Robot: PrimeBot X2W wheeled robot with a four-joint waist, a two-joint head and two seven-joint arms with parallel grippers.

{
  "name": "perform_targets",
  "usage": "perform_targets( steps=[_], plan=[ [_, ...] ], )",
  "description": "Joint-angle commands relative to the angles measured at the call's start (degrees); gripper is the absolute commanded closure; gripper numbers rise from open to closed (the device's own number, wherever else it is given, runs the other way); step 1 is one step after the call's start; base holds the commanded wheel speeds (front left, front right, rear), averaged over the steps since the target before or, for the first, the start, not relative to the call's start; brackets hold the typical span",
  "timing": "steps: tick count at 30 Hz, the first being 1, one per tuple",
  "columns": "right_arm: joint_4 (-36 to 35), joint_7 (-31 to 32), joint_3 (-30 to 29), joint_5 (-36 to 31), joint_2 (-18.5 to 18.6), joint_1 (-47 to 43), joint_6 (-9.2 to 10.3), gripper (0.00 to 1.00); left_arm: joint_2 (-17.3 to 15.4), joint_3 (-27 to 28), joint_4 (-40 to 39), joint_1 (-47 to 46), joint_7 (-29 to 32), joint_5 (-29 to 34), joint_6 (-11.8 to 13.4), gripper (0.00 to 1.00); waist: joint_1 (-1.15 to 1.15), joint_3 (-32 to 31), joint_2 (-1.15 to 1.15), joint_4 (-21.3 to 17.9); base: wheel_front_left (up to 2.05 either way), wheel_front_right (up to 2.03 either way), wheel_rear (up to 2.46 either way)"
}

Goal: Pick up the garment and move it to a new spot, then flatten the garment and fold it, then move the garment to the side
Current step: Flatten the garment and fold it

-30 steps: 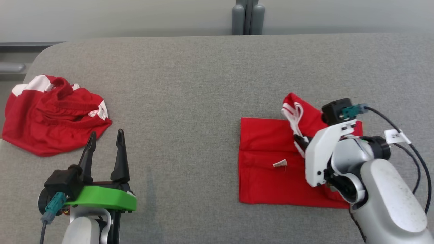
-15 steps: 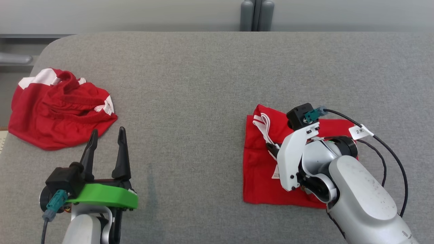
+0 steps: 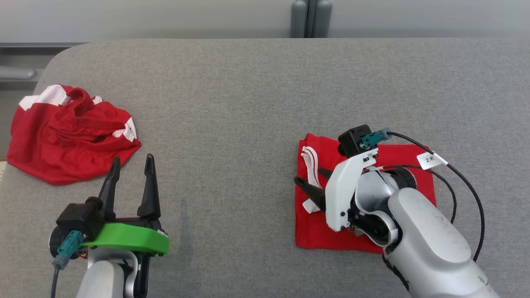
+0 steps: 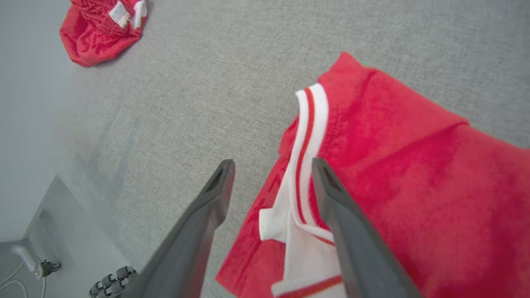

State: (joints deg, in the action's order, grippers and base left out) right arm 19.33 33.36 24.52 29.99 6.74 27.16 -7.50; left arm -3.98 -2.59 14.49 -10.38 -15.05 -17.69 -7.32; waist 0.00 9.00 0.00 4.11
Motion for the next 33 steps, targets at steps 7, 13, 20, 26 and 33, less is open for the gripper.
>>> perform_targets(
  steps=[7,13,20,26,33],
  plan=[
    [-9.0,-4.9,2.0,10.4,2.2,1.2,0.02,0.00,-0.1,0.0,0.3,-0.5,-0.1,-0.3,-0.2,0.00,0.00,-1.1,0.00,-0.5,0.00,0.00,0.00],
    [-13.5,-14.4,-2.3,5.9,7.3,-1.0,0.02,0.00,-0.1,-0.3,0.5,0.8,-0.1,-0.3,-0.2,0.00,0.00,-2.6,0.00,-0.7,0.00,0.00,0.00],
    [-12.7,-26.1,-13.2,-4.4,8.4,-9.1,0.03,0.00,-0.1,-0.1,0.5,2.2,-0.1,-0.3,-0.2,0.00,0.00,-4.3,0.00,-1.4,0.00,0.00,0.00],
    [-12.6,-34.3,-18.9,-10.0,6.0,-15.1,0.02,0.00,-0.3,0.6,0.7,3.2,-0.1,-0.2,-0.2,0.00,0.00,-5.3,0.00,-2.7,0.00,0.00,0.00],
    [-10.4,-38.9,-21.7,-14.7,5.1,-18.7,0.02,0.00,0.1,0.8,1.3,4.1,-0.1,-0.1,-0.2,0.00,0.00,-6.8,0.00,-3.7,0.00,0.00,0.00]
  ],
)
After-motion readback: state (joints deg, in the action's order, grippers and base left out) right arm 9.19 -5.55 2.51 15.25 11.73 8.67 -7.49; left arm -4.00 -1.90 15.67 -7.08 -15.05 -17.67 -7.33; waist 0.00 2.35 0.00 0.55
